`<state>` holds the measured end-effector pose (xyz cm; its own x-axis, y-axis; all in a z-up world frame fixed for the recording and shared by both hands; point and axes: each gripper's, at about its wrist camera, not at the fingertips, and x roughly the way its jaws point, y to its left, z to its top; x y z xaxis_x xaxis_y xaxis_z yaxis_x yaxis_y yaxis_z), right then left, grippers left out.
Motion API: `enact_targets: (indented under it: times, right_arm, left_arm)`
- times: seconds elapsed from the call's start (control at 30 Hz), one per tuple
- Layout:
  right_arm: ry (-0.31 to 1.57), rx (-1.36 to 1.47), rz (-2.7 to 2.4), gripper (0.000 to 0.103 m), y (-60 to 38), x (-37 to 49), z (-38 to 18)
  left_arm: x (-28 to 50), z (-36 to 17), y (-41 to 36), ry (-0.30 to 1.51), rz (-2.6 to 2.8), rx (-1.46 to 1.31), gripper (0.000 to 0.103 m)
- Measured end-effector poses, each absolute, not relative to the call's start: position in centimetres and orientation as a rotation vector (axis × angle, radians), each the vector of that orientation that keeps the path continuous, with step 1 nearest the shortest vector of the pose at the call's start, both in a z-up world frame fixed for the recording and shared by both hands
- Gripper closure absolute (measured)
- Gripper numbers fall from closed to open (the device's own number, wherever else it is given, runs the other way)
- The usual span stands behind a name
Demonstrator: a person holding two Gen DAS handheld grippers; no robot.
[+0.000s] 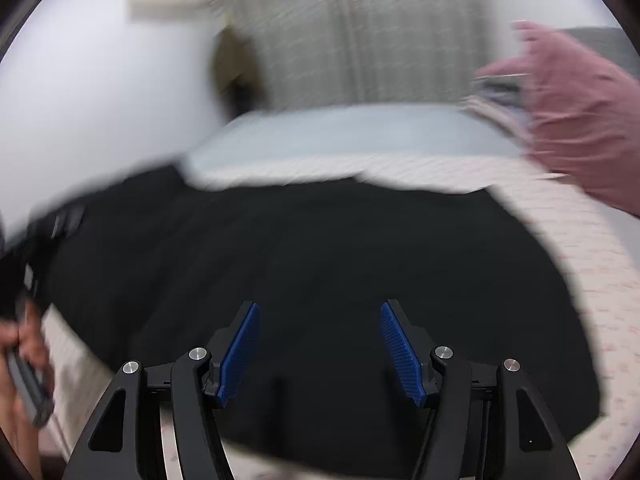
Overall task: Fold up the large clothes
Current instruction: 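Grasp the folded jacket with both grippers and lift it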
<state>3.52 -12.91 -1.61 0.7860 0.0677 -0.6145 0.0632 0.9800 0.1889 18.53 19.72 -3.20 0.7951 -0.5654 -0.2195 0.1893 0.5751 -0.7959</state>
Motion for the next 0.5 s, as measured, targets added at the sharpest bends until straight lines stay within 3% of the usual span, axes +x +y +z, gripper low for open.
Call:
enact_targets:
  times: [0.23, 0.5]
  right_arm:
    - [0.798, 0.182, 0.132, 0.037, -9.0, 6.3, -6.4]
    - [0.829, 0.334, 0.26, 0.034, -12.4, 6.9, -6.8]
  left_arm:
    - [18.3, -1.2, 17.9, 0.433, -0.615, -0.804, 0.074]
    - [17.0, 0.5, 12.0, 0.428, -0.849, -0.67, 0.074]
